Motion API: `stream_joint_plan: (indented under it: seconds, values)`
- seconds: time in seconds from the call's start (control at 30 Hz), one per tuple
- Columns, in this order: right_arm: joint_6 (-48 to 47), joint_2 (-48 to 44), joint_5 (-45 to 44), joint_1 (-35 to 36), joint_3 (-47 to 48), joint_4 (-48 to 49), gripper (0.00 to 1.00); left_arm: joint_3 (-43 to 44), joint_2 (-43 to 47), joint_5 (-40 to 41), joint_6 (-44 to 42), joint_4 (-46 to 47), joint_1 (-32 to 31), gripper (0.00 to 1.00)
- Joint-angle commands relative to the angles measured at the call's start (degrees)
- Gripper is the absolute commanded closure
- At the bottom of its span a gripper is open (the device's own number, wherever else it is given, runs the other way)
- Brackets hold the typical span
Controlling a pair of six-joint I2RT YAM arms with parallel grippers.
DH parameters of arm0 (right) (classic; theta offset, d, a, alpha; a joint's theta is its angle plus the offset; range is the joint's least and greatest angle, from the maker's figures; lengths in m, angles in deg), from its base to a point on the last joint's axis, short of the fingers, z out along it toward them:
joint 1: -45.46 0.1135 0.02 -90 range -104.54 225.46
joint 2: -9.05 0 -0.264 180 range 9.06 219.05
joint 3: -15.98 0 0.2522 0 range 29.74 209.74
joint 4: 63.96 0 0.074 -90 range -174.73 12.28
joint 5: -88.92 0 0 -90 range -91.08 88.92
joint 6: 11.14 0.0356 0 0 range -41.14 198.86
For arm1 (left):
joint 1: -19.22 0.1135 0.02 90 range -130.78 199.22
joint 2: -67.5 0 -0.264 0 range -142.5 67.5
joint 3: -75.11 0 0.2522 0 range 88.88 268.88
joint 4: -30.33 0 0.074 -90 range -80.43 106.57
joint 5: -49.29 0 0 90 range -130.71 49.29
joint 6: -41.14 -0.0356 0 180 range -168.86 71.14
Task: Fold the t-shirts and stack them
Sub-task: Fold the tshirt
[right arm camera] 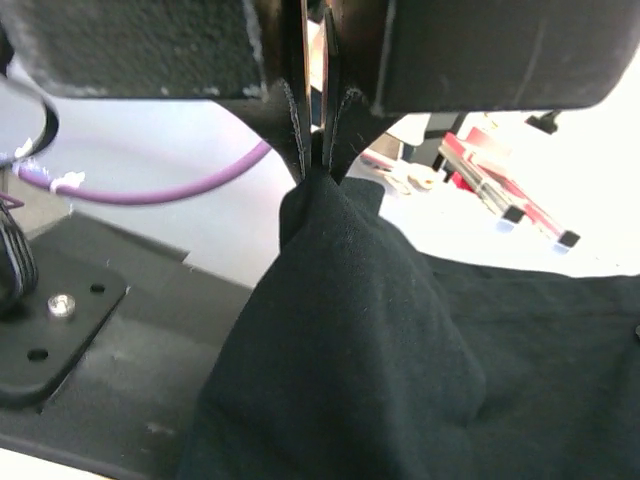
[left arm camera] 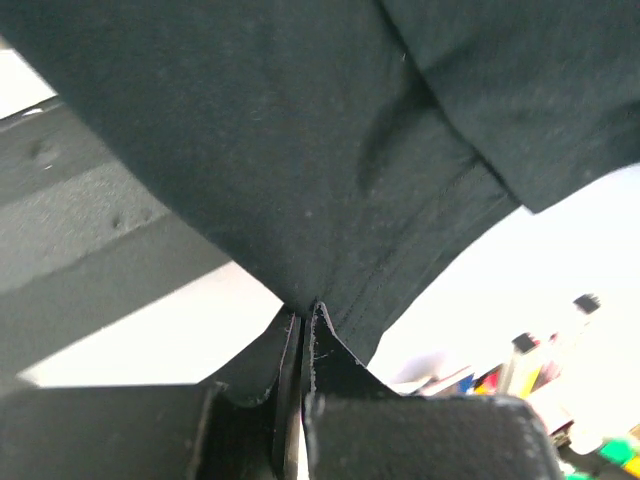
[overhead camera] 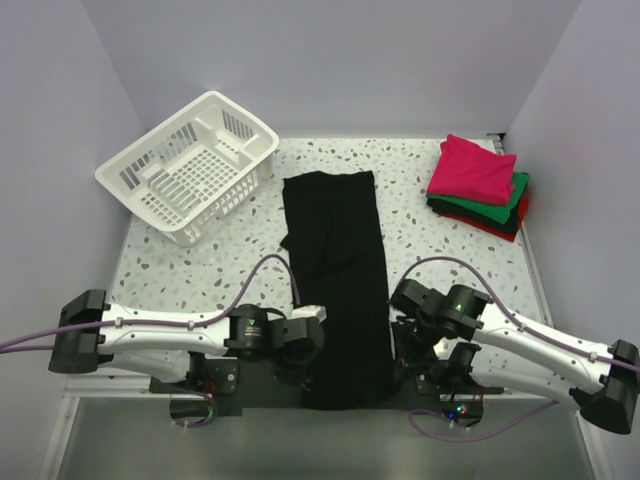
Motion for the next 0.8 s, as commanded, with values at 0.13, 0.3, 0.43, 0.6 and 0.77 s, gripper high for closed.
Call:
stream_joint_plan:
  seconds: [0.13, 0.3, 0.43, 0.6, 0.77]
  values:
    - [3.4, 4.5, -12.69, 0.1, 15.4, -8.99, 1.0, 4.25, 8.44, 8.8, 6.2, -9.74, 2.46, 1.0]
    - [-0.02, 10.31, -20.8, -2.09, 22.52, -11.54, 1.0, 1.26, 12.76, 7.12, 0.76, -6.49, 12.2, 1.0]
    - [-3.71, 13.82, -21.87, -6.31, 24.73, -8.47, 1.0, 1.34, 11.01, 4.41, -4.95, -5.34, 17.66, 1.0]
    - [-5.56, 18.48, -22.12, -9.74, 26.14, -3.37, 1.0, 1.17, 9.34, 2.91, -11.98, -2.89, 26.96, 1.0]
    - [-8.11, 22.09, -22.3, -13.69, 26.84, 1.11, 1.0, 0.99, 6.62, -0.08, -18.66, 1.5, 34.19, 1.0]
